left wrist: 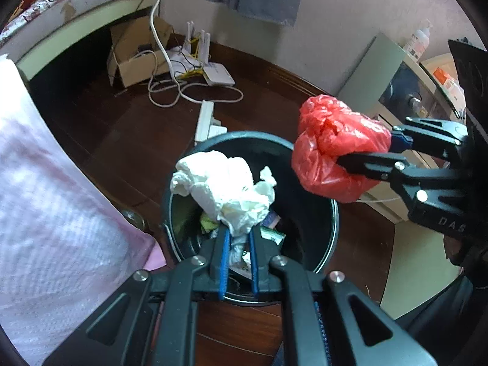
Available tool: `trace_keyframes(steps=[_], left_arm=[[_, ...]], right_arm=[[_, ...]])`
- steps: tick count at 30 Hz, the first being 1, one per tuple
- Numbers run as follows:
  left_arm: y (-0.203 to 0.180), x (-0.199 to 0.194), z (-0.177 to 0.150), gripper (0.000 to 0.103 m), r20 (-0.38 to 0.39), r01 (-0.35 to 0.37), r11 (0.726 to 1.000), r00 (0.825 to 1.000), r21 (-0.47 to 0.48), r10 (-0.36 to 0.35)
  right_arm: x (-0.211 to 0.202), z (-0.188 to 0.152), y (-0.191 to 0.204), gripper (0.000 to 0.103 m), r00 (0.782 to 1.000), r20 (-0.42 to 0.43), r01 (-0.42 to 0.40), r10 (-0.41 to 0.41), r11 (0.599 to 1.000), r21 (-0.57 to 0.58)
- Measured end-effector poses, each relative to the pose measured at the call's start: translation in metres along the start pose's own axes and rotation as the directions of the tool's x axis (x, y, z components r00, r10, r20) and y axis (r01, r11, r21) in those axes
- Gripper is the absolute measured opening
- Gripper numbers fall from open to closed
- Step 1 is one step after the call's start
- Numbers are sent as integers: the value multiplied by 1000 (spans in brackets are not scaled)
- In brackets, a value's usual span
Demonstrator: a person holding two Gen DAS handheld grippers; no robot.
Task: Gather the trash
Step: 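Carry the white tissue and red bag over the black bin and open both grippers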
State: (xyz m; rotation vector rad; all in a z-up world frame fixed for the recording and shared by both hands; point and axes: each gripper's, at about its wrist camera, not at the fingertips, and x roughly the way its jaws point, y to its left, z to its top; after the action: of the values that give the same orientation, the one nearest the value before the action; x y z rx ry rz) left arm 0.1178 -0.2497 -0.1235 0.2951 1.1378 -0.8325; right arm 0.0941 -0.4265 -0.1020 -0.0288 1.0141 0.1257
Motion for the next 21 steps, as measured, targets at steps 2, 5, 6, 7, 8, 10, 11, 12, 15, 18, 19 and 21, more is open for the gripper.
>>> trace_keyframes(steps=[2, 5, 6, 7, 8, 10, 11, 12, 15, 18, 19, 21], left_arm=[[1, 4, -2, 13, -12, 10, 1000, 1000, 1, -10], [2, 10, -3, 13, -26, 18, 1000, 999, 2, -18], [2, 12, -3, 13, -33, 28, 1000, 999, 1, -28], [3, 15, -2, 13, -38, 34, 999, 999, 2, -34], [3, 16, -2, 16, -42, 42, 999, 998, 3, -42], [5, 20, -3, 38, -52, 23, 1000, 998, -2, -23], [8, 20, -3, 68, -54, -1, 1000, 999, -14, 0], [12, 19, -3, 82, -39, -14, 999, 999, -34, 13], [18, 18, -6, 83, -41, -35, 998, 999, -55, 33], [22, 16, -8, 87, -31, -66, 996, 997, -65, 64], [23, 14, -8, 87, -26, -75, 995, 997, -68, 73], [23, 10, -8, 89, -13, -85, 994, 996, -71, 84]], right_arm=[[4, -2, 2, 29, 1000, -16, -4, 3, 1000, -14], [14, -7, 4, 29, 999, -49, -4, 3, 999, -36], [17, -8, 4, 29, 998, -60, -7, 4, 999, -41], [19, -10, 5, 29, 998, -65, -8, 5, 999, -43], [23, -11, 5, 29, 997, -74, -15, 11, 999, -45], [32, -13, 6, 31, 995, -101, -21, 16, 999, -50], [39, -15, 8, 39, 992, -124, -1, -7, 998, -62], [45, -16, 6, 72, 990, -134, 40, -49, 997, -72], [52, -18, -6, 91, 986, -143, 83, -89, 996, -43], [53, -17, -15, 103, 981, -153, 118, -121, 993, -29], [52, -16, -16, 103, 980, -151, 124, -126, 992, -26], [49, -14, -18, 103, 981, -138, 134, -135, 991, -16]])
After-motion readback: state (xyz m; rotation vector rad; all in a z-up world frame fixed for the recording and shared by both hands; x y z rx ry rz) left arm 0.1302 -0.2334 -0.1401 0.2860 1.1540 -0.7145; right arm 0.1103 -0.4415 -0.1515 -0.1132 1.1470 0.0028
